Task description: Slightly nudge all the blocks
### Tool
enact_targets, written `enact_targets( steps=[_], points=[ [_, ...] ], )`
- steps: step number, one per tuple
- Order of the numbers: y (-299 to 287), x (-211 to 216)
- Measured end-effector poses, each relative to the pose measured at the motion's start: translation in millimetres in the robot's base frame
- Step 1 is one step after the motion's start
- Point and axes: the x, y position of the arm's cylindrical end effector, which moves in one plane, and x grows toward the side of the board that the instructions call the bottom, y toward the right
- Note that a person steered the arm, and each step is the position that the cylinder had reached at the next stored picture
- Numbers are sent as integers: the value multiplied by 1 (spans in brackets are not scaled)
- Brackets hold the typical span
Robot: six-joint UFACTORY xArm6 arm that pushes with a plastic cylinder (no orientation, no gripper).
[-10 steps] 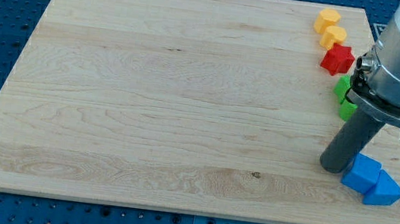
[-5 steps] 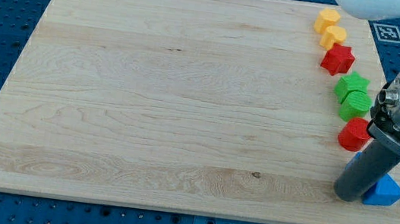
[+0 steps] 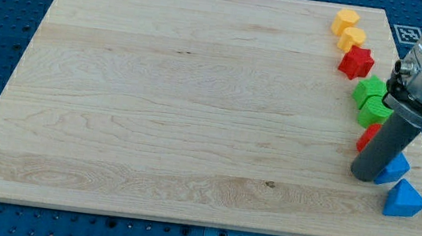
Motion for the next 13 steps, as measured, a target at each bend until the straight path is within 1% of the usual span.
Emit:
enact_targets(
  steps=[2, 4, 5, 7, 8, 9, 10, 11, 13],
  points=[
    [-1, -20],
    [-1, -55],
    [-2, -79],
    [-4, -141],
    [-4, -150],
    [-12, -169],
    [-35, -198],
    [-37, -203],
    [-8, -203]
  ],
)
